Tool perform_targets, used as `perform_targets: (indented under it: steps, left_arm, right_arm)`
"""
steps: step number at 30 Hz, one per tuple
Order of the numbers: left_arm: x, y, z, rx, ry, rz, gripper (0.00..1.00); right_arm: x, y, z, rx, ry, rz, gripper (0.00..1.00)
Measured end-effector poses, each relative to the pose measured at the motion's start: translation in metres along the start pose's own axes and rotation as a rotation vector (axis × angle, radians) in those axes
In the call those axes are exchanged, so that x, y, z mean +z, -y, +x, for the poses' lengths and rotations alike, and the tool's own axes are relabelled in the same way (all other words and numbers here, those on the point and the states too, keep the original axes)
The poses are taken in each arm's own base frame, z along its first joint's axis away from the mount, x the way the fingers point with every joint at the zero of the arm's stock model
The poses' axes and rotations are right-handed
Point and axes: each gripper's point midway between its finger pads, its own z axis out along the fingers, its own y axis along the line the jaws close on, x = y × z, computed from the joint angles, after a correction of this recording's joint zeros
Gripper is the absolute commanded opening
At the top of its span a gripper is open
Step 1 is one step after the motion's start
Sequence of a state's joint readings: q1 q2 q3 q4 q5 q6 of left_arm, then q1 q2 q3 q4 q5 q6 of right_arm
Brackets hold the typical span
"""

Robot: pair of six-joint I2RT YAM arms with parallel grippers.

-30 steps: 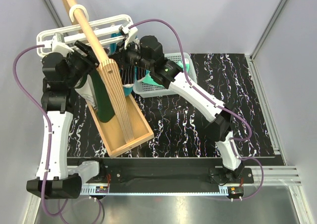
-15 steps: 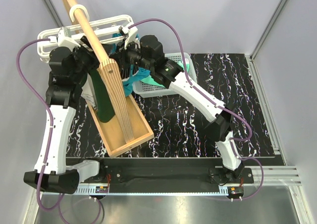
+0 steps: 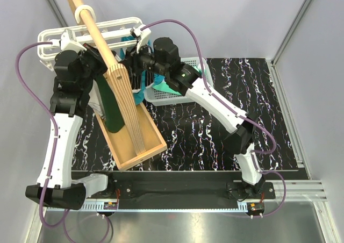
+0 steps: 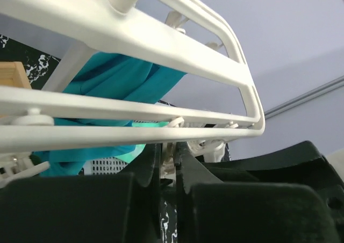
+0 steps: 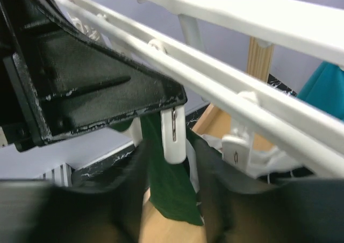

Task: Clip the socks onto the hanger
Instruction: Open the clamp at the hanger, then pick up the sock from the bin.

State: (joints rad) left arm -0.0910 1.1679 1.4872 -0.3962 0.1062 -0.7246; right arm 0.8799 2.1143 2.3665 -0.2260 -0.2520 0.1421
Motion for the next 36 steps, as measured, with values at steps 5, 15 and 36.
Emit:
perform_targets:
  steps: [5, 15, 36]
  left_arm:
    - [-0.002, 0.005, -0.002, -0.005, 0.005, 0.003, 0.0]
    - [-0.003, 0.004, -0.002, -0.005, 0.0, -0.018, 0.0]
    - [-0.023, 0.005, -0.005, 0.027, 0.017, -0.017, 0.0]
  right_arm:
    - [-0.013, 0.002, 0.012, 0.009, -0.06, 0.034, 0.7]
    - [-0.128, 0.068, 0.038, 0.013, -0.208, 0.395, 0.53]
    - [-0.09, 0.364, 0.213, -0.006, -0.465, 0.843, 0.33]
